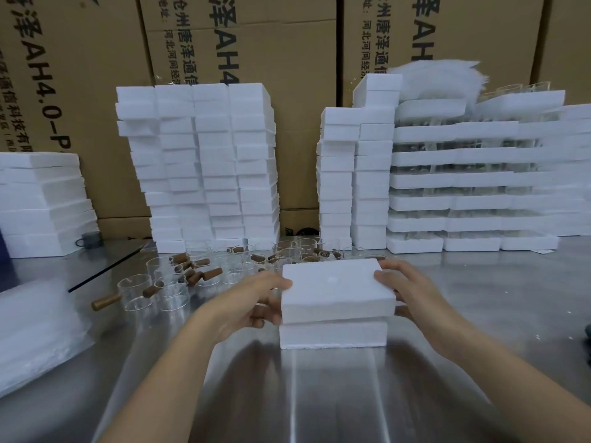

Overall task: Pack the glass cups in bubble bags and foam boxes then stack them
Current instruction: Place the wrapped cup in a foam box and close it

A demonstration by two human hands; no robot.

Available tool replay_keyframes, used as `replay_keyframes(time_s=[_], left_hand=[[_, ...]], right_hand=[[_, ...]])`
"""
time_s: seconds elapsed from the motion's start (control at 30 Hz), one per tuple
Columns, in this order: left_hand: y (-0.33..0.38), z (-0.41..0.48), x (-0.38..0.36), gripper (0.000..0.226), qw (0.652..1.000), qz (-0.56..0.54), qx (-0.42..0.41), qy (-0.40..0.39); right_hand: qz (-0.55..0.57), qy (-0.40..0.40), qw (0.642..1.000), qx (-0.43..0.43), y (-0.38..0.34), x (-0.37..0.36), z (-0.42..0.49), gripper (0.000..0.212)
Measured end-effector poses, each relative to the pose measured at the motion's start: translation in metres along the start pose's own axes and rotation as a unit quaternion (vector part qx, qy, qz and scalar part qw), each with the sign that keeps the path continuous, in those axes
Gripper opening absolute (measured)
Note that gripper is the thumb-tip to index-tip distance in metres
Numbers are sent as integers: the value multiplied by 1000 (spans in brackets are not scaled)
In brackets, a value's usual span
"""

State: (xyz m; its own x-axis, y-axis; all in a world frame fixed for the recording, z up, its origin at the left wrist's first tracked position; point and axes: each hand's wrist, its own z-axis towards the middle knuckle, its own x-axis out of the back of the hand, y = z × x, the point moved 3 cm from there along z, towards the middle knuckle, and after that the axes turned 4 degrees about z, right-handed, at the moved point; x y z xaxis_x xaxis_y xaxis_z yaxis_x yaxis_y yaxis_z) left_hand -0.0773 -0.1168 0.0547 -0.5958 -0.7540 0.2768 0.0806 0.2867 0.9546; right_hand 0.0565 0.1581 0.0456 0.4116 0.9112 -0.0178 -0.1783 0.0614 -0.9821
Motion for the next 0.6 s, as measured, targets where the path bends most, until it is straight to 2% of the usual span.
replay_keyframes(time_s=[0.13, 0.37, 0.47, 0.6], left_hand=[[-5, 5, 0, 63, 998, 48, 6, 32], [-14, 8, 0, 66, 996, 56, 36, 59], [-14, 10, -4, 48, 996, 56, 42, 55], [-12, 8, -6, 17, 998, 42, 19, 40]], right_hand=[[-70, 19, 997, -8, 10, 2, 4, 12], [-94, 5, 996, 2, 20, 1, 6, 28], [-97, -24, 995, 3, 22, -2, 6, 28], [-110, -21, 994, -7, 25, -1, 9, 22]])
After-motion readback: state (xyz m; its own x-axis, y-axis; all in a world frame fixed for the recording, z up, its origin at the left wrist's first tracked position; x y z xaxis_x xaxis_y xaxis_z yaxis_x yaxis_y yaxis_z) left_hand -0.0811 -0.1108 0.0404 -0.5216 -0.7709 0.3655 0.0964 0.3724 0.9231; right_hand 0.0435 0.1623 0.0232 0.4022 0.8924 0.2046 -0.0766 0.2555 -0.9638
